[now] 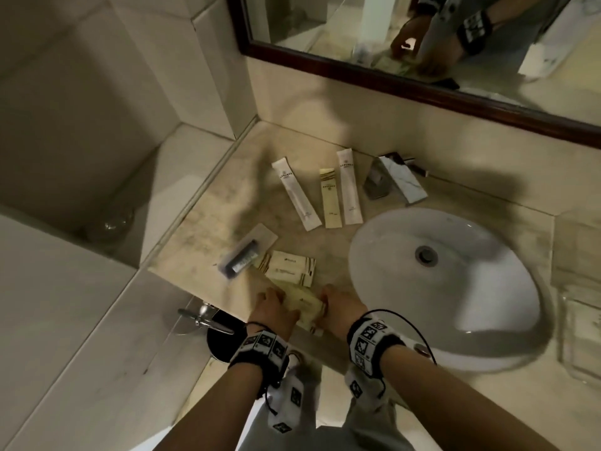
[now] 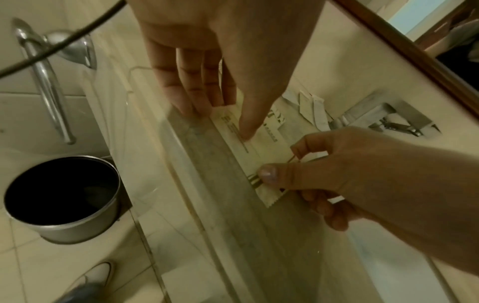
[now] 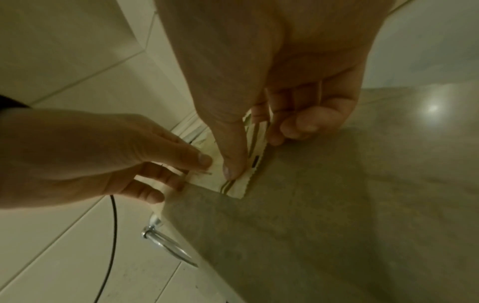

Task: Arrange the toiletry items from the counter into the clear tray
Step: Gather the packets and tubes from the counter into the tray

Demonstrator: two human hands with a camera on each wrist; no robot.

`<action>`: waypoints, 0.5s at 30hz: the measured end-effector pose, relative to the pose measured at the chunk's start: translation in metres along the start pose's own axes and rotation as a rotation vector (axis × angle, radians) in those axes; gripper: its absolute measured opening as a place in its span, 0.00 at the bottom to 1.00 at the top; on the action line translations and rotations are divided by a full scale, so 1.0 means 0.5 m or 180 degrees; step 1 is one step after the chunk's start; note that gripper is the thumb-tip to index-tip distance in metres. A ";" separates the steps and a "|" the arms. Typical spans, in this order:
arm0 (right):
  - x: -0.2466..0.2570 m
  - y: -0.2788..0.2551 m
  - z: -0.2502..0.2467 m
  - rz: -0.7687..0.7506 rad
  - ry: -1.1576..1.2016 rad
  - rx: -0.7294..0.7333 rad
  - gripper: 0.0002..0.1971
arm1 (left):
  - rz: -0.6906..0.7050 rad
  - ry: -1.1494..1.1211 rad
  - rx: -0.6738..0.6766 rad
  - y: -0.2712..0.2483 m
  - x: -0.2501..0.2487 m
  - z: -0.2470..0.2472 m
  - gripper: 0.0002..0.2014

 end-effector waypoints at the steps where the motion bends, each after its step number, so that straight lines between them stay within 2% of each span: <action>1: 0.003 -0.003 -0.005 -0.0014 0.0065 -0.0055 0.09 | -0.0003 -0.0109 0.0020 0.004 0.003 -0.001 0.28; 3: 0.002 -0.011 -0.010 -0.0110 0.0279 -0.0102 0.05 | -0.0028 -0.0294 0.0021 0.004 0.007 -0.004 0.26; 6: -0.028 -0.021 -0.011 -0.0030 0.0520 0.0016 0.09 | -0.0031 -0.0436 0.0043 0.006 -0.005 -0.007 0.22; 8: -0.048 -0.028 -0.017 0.0098 0.0559 0.0085 0.05 | -0.0089 -0.0752 0.0128 0.004 -0.019 -0.004 0.14; 9: -0.062 -0.032 -0.021 0.0133 0.0613 0.0110 0.05 | -0.0102 -0.1067 0.0178 0.002 -0.028 0.000 0.08; 10: -0.075 -0.036 -0.025 0.0150 0.0698 0.0106 0.11 | -0.0127 -0.1427 0.0240 0.000 -0.035 0.006 0.05; 12: -0.110 -0.051 -0.037 0.0223 0.1125 0.0027 0.17 | -0.0275 -0.2155 0.0419 -0.003 -0.057 0.022 0.10; 15: -0.175 -0.080 -0.048 0.0227 0.2025 -0.0086 0.14 | -0.0448 -0.2738 0.0666 -0.016 -0.115 0.045 0.15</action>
Point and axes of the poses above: each hand's wrist, its own y-axis towards the middle knuckle, its own z-axis out of the palm, x = y × z, the point moved 3 cm from there along y, towards the middle knuckle, and after that the axes turned 9 degrees about x, right-handed, at the moved point
